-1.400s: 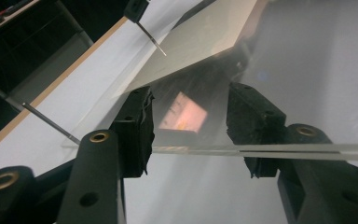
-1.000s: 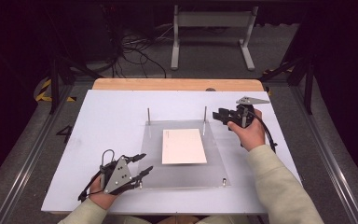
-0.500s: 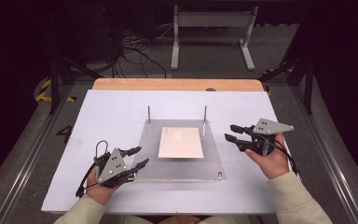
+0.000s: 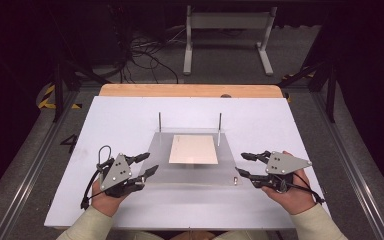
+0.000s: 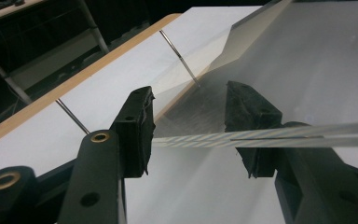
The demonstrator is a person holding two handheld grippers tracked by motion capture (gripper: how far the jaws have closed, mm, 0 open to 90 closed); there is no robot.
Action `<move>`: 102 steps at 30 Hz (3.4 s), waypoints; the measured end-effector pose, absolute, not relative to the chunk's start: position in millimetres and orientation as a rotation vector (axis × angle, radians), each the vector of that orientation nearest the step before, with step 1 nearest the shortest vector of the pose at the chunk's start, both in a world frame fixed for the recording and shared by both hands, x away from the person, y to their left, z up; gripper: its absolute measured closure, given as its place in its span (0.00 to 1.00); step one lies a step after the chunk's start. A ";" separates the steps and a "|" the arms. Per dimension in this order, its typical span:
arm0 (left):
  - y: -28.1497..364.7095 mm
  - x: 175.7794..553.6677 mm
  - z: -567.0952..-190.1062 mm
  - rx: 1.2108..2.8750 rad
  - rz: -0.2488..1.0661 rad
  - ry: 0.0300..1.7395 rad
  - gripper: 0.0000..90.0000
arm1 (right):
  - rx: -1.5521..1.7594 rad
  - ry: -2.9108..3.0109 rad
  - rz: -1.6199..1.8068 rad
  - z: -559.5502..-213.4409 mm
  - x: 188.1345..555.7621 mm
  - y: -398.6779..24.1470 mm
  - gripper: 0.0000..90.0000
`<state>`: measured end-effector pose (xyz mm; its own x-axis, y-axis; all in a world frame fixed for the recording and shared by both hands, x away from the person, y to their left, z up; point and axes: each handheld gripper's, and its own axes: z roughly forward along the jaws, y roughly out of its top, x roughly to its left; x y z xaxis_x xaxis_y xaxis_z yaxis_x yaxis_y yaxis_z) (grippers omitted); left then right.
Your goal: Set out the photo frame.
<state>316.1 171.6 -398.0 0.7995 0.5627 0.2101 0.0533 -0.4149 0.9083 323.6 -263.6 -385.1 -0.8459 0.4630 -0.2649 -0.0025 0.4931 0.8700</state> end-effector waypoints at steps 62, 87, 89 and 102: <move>152.0 310.9 -325.7 1.698 0.634 0.527 0.73 | 0.511 1.948 1.574 -312.4 310.7 -243.7 0.68; 146.4 308.6 -324.8 1.700 0.640 0.514 0.67 | 0.571 1.931 1.722 -315.0 318.8 -254.9 0.65; 148.6 311.9 -326.4 1.699 0.618 0.528 0.60 | 0.567 1.918 1.725 -316.1 320.7 -254.4 0.64; 164.9 322.2 -340.0 1.689 0.526 0.644 0.38 | 0.606 1.889 1.724 -325.9 338.3 -252.3 0.60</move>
